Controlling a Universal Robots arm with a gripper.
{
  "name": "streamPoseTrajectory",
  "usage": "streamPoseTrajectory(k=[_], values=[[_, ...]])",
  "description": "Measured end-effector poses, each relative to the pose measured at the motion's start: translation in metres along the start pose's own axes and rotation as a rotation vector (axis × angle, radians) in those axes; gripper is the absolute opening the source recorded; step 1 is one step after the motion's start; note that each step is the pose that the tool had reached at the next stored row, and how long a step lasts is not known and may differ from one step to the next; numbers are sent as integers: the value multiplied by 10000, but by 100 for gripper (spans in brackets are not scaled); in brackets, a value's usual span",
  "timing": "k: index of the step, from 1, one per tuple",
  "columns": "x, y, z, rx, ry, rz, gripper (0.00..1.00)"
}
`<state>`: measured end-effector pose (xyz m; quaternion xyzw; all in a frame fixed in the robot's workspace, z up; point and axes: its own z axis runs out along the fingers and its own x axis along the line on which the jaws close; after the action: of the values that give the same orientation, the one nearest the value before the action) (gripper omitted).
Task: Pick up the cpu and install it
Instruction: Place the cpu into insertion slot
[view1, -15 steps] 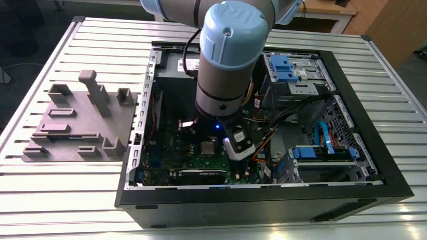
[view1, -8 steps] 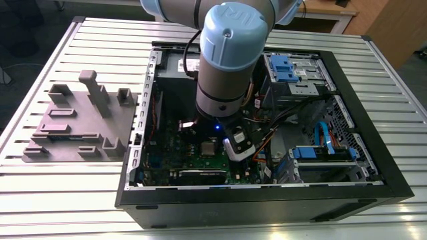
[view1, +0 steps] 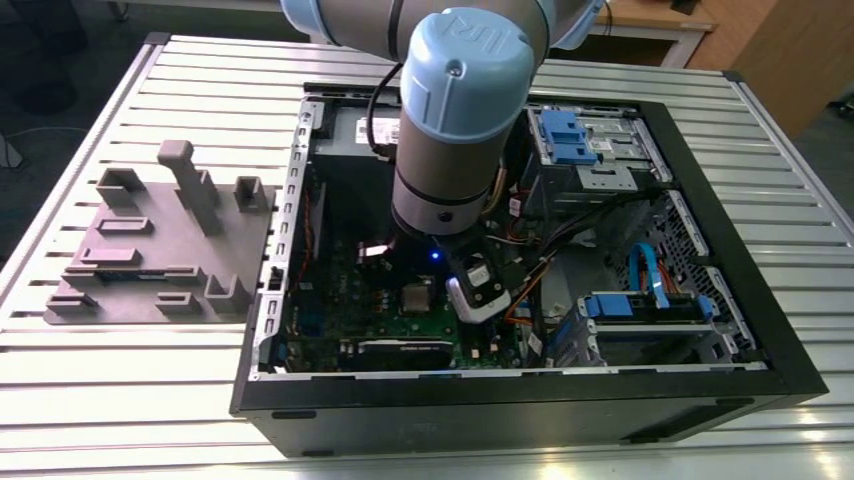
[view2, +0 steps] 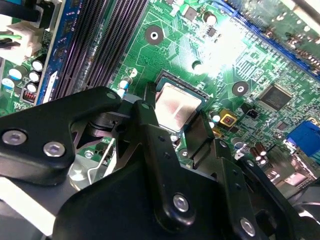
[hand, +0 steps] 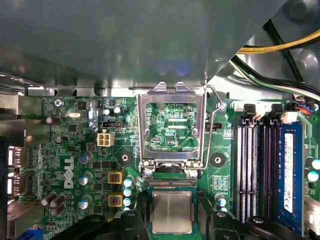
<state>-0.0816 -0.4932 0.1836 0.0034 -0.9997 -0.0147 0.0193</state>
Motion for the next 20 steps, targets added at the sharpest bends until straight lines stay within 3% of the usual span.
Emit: streamPoseTrajectory(k=[11,12,15,20], values=[[4,0,3,-4,6,7,48],[3,0,6,-8,-2,6,53],[0,-1,15,-26,-12,0,53],[2,2,-36,-40,-12,0,53]])
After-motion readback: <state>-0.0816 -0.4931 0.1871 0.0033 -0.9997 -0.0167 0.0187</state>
